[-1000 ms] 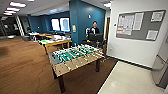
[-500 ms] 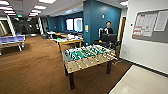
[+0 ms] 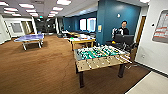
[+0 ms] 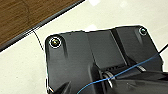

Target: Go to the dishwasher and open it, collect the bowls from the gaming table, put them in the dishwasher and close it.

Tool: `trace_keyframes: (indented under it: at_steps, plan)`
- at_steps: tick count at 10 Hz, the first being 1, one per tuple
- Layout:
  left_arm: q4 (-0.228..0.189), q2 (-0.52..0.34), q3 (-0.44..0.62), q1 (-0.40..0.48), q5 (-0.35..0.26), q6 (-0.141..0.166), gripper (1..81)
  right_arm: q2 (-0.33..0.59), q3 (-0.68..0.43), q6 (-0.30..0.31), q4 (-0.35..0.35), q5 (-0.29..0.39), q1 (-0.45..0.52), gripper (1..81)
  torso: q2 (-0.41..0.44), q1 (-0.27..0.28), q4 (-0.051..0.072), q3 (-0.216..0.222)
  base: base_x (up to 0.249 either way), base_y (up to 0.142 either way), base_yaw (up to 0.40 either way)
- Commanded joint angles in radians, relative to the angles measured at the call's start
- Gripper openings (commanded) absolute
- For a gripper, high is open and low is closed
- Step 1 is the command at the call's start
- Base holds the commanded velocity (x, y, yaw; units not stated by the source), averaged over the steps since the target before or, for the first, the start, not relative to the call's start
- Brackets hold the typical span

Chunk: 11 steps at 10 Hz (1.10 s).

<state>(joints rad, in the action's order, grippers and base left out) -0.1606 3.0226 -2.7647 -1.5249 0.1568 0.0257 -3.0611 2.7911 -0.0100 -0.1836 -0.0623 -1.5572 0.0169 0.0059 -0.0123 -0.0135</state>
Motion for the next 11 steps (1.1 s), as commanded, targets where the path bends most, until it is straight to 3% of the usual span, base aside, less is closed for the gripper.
trace_keyframes:
  at_steps: [1,11]
  plan:
    - [0.0,-0.003,-0.004,0.045,-0.043,-0.004,81.1,-0.004,-0.002,-0.001,-0.007,0.045,0.044,81.1,0.0,0.0,0.0,0.0,0.0,0.0,0.367]
    - [0.0,0.0,-0.004,0.044,-0.043,-0.004,81.1,-0.009,-0.004,-0.002,-0.007,0.045,0.045,81.1,0.0,-0.001,0.0,0.0,0.0,0.0,0.349]
